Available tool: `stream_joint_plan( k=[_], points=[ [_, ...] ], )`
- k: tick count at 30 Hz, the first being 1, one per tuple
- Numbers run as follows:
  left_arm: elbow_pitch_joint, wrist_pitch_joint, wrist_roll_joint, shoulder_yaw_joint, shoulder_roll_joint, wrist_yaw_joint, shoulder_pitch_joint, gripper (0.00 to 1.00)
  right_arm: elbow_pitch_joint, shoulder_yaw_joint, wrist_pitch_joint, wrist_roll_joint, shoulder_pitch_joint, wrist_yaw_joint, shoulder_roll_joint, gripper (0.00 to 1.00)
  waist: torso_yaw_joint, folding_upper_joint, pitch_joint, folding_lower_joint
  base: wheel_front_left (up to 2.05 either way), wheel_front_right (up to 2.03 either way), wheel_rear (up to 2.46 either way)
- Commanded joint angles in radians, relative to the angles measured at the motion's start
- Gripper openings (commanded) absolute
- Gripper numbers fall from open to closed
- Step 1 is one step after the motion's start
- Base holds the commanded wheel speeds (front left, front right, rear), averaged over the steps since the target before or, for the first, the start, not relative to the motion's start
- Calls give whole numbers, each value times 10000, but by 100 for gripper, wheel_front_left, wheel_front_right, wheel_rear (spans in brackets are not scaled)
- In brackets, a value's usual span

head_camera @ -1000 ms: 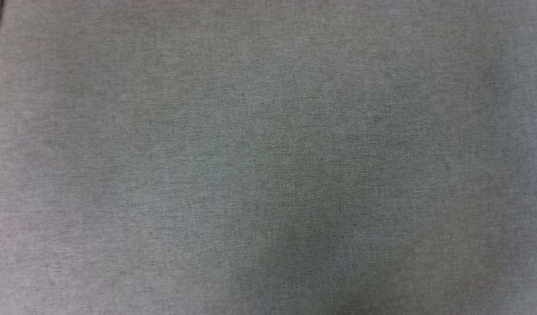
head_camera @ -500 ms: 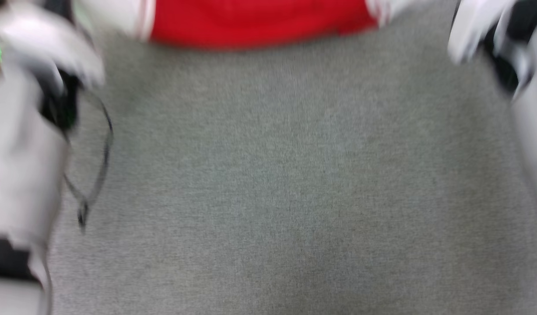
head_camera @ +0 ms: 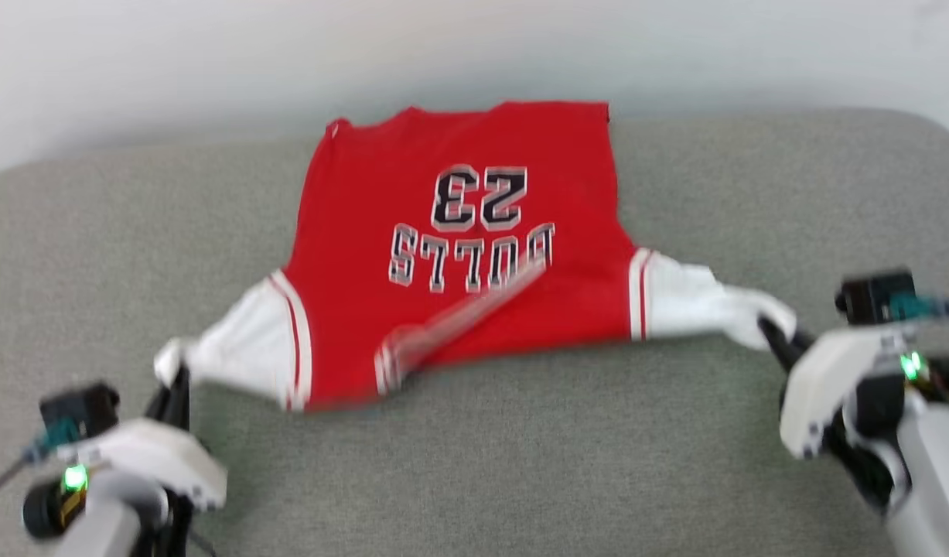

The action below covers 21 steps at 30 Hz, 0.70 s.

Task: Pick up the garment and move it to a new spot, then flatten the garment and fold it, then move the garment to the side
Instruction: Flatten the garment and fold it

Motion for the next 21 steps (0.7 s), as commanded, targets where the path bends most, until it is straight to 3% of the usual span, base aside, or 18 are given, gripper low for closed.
stream_joint_plan(
  k=[1,10,14,15,16,21],
  points=[
    [-702,143,-158,115,174,403,1007,0,-571,-404,172,-50,1042,-7,6,0,-58,0,-674,3,0,0,0],
    [-4392,1439,-471,112,1009,2452,4964,0,-3115,-2627,1242,-727,5559,-10,1161,0,219,0,-1471,3,0,0,0],
    [-5981,1977,-351,-56,1341,3307,6136,0,-4220,-3574,1836,-1025,7235,-10,2076,2,427,0,-1564,3,0,0,0],
    [-6208,2011,-336,-68,1345,3406,6258,0,-4390,-3633,1913,-1149,7431,-8,2165,42,452,0,-1550,3,0,0,0],
    [-6390,2000,-299,-89,1346,3484,6328,0,-4540,-3662,1941,-1250,7538,-10,2230,100,469,0,-1531,3,0,0,0],
    [-7133,1758,-113,-196,1174,3485,6054,0,-4967,-3767,1896,-1392,7219,-5,2383,100,577,0,-1448,3,0,0,0]
  ],
)
